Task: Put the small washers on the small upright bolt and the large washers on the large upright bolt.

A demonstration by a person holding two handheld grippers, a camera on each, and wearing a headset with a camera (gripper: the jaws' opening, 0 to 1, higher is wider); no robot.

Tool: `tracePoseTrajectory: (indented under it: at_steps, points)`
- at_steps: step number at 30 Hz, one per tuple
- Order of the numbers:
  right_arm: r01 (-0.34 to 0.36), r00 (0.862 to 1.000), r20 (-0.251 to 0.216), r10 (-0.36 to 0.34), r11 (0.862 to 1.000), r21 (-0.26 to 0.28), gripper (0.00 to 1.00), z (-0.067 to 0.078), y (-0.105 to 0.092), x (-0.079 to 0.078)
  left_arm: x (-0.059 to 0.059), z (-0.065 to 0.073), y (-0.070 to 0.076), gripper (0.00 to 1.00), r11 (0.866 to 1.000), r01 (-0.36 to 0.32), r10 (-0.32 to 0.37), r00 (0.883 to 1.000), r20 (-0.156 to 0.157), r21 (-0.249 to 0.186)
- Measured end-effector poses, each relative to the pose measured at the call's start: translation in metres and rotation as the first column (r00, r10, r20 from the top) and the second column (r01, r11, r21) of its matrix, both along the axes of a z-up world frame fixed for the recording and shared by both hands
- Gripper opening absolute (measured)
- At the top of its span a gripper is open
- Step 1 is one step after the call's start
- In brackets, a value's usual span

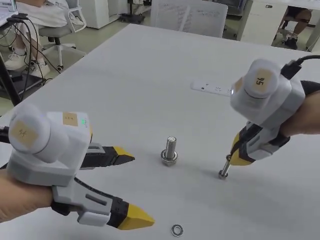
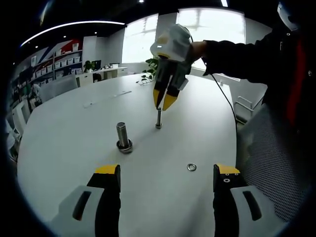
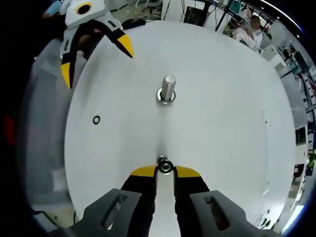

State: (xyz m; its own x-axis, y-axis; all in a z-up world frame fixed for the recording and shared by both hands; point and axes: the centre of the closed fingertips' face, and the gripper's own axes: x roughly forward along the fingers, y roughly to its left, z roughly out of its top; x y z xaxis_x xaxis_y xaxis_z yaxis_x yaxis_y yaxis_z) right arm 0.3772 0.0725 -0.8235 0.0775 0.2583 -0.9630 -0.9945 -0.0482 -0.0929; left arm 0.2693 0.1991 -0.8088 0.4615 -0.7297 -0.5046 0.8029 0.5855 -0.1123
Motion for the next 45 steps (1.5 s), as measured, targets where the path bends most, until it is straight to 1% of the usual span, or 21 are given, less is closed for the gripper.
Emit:
tracePoseTrajectory:
  at_steps: [11, 18, 21, 23, 25, 33, 39, 45]
  points:
    - [0.003, 1.0, -0.022, -0.004, 1.0, -0.026, 0.13, -0.02, 0.0, 0.0, 0.0, 0.0, 0.001, 0.76, 1.0, -0.004, 0.004, 1.0, -0.001, -0.002]
    - [0.011, 0.999, -0.043, -0.012, 1.0, -0.025, 0.13, -0.031, 0.0, -0.002, 0.0, -0.001, 0.002, 0.76, 1.0, -0.008, 0.008, 1.0, -0.002, -0.001]
    - [0.013, 0.999, -0.045, -0.014, 1.0, -0.028, 0.13, -0.035, -0.001, -0.003, 0.0, -0.001, 0.002, 0.76, 1.0, -0.007, 0.007, 1.0, -0.003, 0.0]
    - [0.012, 0.999, -0.046, -0.013, 0.999, -0.031, 0.13, -0.041, 0.0, -0.002, 0.001, -0.001, 0.002, 0.76, 1.0, -0.009, 0.009, 1.0, -0.004, 0.001]
    - [0.011, 0.999, -0.051, -0.013, 0.999, -0.036, 0.13, -0.043, 0.0, -0.003, 0.001, -0.001, 0.003, 0.76, 1.0, -0.01, 0.01, 1.0, -0.005, 0.002]
    - [0.006, 0.999, -0.054, -0.008, 0.999, -0.042, 0.13, -0.047, -0.001, -0.003, 0.001, -0.001, 0.004, 0.76, 1.0, -0.014, 0.014, 1.0, -0.006, 0.003]
    - [0.008, 0.998, -0.057, -0.01, 0.999, -0.037, 0.14, -0.045, -0.001, -0.004, 0.001, -0.002, 0.003, 0.76, 1.0, -0.013, 0.013, 1.0, -0.006, 0.003]
    - [0.011, 0.998, -0.057, -0.013, 0.999, -0.037, 0.16, -0.046, -0.003, -0.005, 0.001, -0.002, 0.004, 0.76, 1.0, -0.015, 0.015, 1.0, -0.006, 0.003]
